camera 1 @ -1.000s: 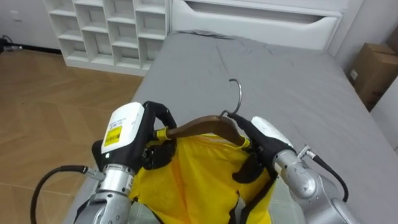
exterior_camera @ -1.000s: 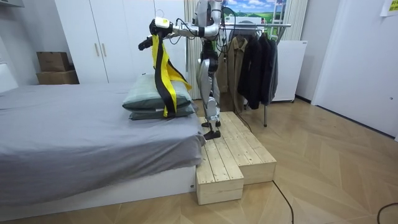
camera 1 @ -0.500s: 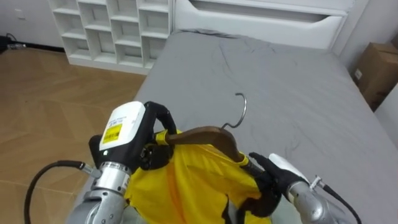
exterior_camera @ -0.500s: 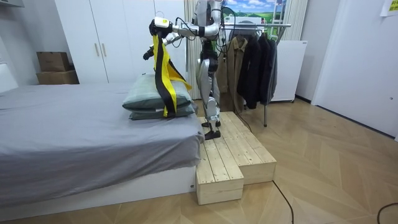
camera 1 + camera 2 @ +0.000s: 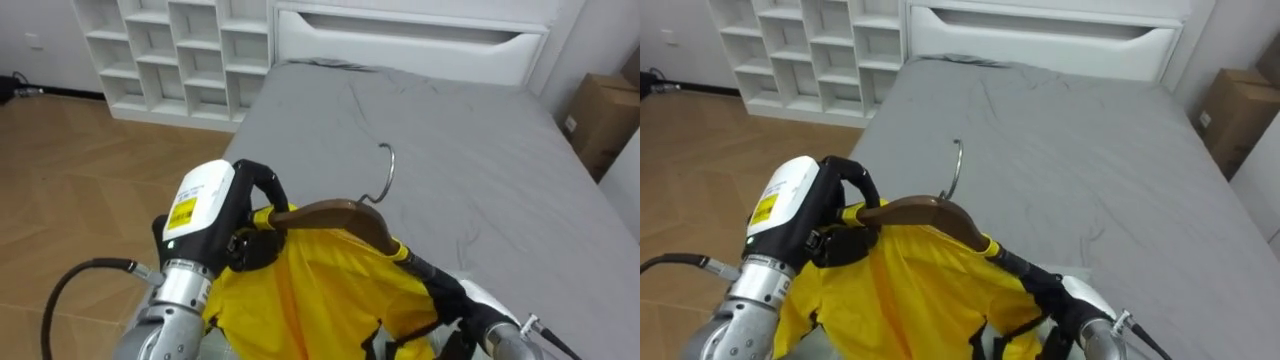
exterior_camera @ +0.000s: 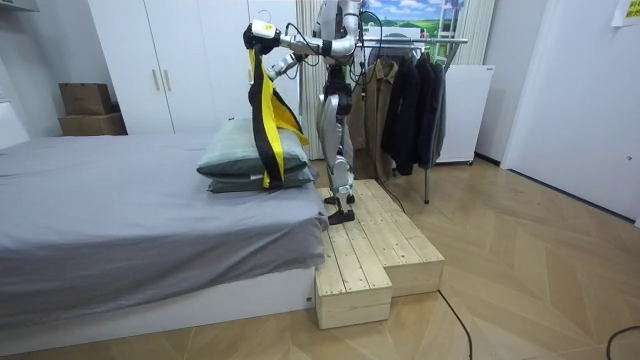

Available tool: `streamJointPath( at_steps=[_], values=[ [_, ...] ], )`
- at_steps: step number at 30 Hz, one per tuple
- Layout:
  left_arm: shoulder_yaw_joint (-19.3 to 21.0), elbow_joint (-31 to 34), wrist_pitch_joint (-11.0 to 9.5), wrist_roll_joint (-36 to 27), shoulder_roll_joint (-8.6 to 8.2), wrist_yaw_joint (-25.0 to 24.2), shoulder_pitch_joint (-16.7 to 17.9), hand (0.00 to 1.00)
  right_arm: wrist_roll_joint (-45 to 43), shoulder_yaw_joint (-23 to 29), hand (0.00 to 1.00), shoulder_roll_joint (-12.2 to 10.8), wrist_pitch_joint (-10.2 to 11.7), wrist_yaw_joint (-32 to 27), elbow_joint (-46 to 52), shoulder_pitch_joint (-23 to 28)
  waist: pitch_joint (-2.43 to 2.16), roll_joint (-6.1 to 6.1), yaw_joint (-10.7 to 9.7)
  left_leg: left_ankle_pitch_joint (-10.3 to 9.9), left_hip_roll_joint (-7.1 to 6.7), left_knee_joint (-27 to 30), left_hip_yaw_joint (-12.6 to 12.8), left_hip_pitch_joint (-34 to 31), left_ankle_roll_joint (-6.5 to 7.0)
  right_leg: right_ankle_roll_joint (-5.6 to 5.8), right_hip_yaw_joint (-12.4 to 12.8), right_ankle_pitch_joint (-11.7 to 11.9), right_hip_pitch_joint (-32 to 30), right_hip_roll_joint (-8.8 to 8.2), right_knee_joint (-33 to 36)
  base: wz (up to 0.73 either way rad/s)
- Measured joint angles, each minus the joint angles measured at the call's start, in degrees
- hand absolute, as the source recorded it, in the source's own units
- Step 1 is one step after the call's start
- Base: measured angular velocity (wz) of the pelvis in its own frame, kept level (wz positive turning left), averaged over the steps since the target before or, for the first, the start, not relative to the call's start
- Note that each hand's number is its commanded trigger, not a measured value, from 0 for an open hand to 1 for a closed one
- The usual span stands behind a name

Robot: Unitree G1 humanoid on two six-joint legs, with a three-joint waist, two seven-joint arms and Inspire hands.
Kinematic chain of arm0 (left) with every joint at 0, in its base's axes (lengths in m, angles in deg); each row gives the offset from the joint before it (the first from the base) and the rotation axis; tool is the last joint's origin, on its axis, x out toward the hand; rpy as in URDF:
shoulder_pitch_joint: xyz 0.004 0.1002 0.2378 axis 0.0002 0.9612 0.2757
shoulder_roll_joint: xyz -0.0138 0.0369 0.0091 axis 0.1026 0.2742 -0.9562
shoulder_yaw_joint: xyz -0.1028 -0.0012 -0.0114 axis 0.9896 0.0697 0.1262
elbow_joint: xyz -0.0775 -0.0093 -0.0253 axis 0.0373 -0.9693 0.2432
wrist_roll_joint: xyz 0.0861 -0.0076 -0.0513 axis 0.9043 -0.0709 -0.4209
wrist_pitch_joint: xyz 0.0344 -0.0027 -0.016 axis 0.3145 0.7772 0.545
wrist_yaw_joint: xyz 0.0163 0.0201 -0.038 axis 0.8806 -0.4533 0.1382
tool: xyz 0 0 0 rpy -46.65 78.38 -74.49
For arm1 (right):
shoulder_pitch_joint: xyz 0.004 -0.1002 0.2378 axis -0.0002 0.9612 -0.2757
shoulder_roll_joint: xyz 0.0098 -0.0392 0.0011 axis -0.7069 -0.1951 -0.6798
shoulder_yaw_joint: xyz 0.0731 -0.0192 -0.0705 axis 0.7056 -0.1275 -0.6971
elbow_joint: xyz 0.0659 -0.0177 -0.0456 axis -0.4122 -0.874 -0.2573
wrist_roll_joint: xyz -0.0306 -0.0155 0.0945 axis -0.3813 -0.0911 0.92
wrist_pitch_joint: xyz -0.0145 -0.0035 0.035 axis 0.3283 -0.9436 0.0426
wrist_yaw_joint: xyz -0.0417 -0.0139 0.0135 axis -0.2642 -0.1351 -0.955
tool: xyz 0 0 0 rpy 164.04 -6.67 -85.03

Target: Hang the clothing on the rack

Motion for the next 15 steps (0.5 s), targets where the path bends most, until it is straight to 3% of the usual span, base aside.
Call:
streamJointPath(
  at_steps=[1, 4, 7, 8, 10, 15],
  values=[
    [-0.02, -0.01, -0.02, -0.2, -0.03, 0.4, 0.01, 1.0, 0.0, 0.03, 0.3, 0.0, 0.0, -0.02, 0.6, 0.02, 0.0, 0.07, -0.13, 0.0, 0.01, 0.0, 0.02, 0.0, 0.0, 0.0, -0.03, 0.0, 0.02, 0.02, 0.0, 0.0],
    [0.24, -0.01, -0.01, -0.47, 0.0, 0.68, 0.14, 1.0, 0.09, 0.08, 0.26, 0.01, -0.04, -0.01, 4.57, 0.39, -0.08, 0.3, -0.86, 0.07, 0.04, -0.19, 0.36, 0.04, 0.1, -0.01, 0.26, 0.0, 0.03, 0.03, 0.01, -0.05],
    [0.22, -0.01, -0.01, -0.42, -0.2, 0.71, 0.14, 1.0, 0.63, 0.08, 0.39, -0.17, -0.04, 0.02, 9.08, 0.48, -0.1, 0.4, -1.21, 0.07, 0.09, -0.22, 0.74, 0.14, 0.11, -0.01, 0.75, 0.01, 0.01, 0.04, 0.01, -0.08],
    [0.22, -0.01, -0.01, -0.42, -0.34, 0.7, 0.14, 1.0, 0.63, 0.12, 0.53, -0.18, -0.02, 0.08, 10.79, 0.61, -0.1, 0.39, -1.37, 0.07, 0.08, -0.25, 0.77, 0.23, 0.11, -0.01, 0.93, 0.01, 0.02, 0.04, 0.01, -0.04],
    [0.22, -0.01, -0.01, -0.46, -0.33, 0.7, 0.14, 1.0, 0.63, 0.18, 0.59, -0.18, -0.02, 0.1, 13.32, 1.18, -0.1, 0.39, -1.38, 0.07, 0.08, -0.32, 0.79, 0.43, 0.11, -0.01, 1.1, 0.01, -0.03, 0.04, -0.01, 0.0],
    [0.22, 0.01, 0.02, -0.45, -0.39, 0.69, 0.15, 1.0, 0.53, 0.17, 0.54, -0.28, -0.08, 0.57, 17.69, 3.31, -0.1, 0.4, -1.19, 0.06, 0.05, -0.64, 0.77, 0.58, 0.11, -0.01, 1.13, 0.01, -0.01, 0.03, -0.04, 0.0]
  ],
)
